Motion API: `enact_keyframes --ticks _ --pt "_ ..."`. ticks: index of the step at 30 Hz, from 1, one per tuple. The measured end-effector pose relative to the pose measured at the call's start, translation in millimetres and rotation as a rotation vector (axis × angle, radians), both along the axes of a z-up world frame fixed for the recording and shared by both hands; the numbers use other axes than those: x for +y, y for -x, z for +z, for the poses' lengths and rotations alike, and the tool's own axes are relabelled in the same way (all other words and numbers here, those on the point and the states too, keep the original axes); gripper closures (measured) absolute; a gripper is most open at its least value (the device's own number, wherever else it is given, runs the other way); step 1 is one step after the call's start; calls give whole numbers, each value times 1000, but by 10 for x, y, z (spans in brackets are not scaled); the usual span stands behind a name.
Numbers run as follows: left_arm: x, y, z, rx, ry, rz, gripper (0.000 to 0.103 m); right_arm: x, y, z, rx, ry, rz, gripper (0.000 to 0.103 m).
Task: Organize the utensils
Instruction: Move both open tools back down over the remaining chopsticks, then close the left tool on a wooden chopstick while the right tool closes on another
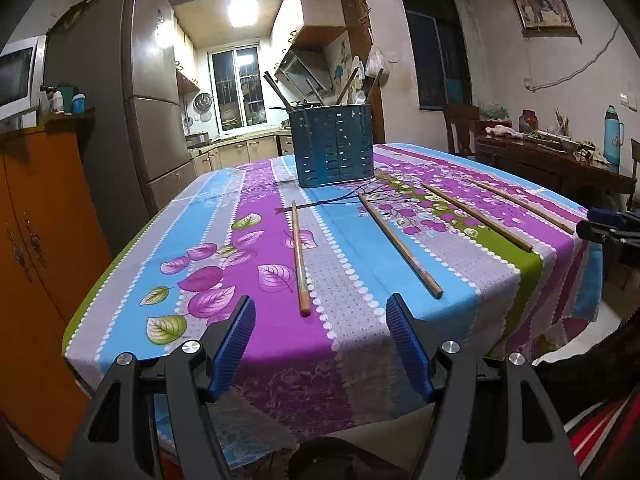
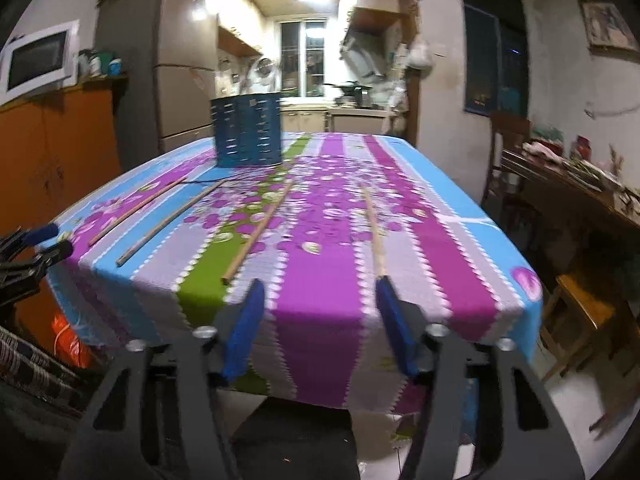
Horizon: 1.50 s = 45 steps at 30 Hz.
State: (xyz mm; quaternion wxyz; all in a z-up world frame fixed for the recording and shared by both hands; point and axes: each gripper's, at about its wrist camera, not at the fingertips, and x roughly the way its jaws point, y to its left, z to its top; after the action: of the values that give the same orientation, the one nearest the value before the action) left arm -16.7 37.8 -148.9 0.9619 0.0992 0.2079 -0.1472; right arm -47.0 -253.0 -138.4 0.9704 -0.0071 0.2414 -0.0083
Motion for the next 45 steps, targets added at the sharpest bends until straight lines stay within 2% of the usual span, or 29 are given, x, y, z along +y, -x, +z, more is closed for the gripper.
enact_keyframes --ticks 1,3,5,12,21,26,29,33,37,42,45 --pt "-4 -33 -2 1 -1 5 40 51 -38 -13 7 6 17 68" --pt "-12 -114 -24 8 -4 7 49 114 -96 -22 14 9 32 75" --pt "-8 -196 -48 7 -6 18 56 192 -154 -11 14 17 52 78" --pt "4 -317 -86 9 18 6 60 397 -285 -24 31 45 106 81" --pt "-26 -384 -193 23 37 -21 60 527 -448 -133 65 58 74 84" --pt "-8 -411 -209 19 50 -24 60 545 -455 -152 54 54 45 84" --pt "33 -393 -226 21 75 -26 71 545 -455 -160 51 45 34 84" --pt "92 -384 -233 20 93 -14 78 573 -460 -169 51 49 19 85" --pt "112 -378 -240 13 100 -9 81 619 -457 -173 52 45 26 96" --pt "113 -362 -249 5 103 -6 82 614 -462 -179 50 28 17 96" --pt "115 -366 -249 6 99 0 87 615 -461 -181 50 34 17 95"
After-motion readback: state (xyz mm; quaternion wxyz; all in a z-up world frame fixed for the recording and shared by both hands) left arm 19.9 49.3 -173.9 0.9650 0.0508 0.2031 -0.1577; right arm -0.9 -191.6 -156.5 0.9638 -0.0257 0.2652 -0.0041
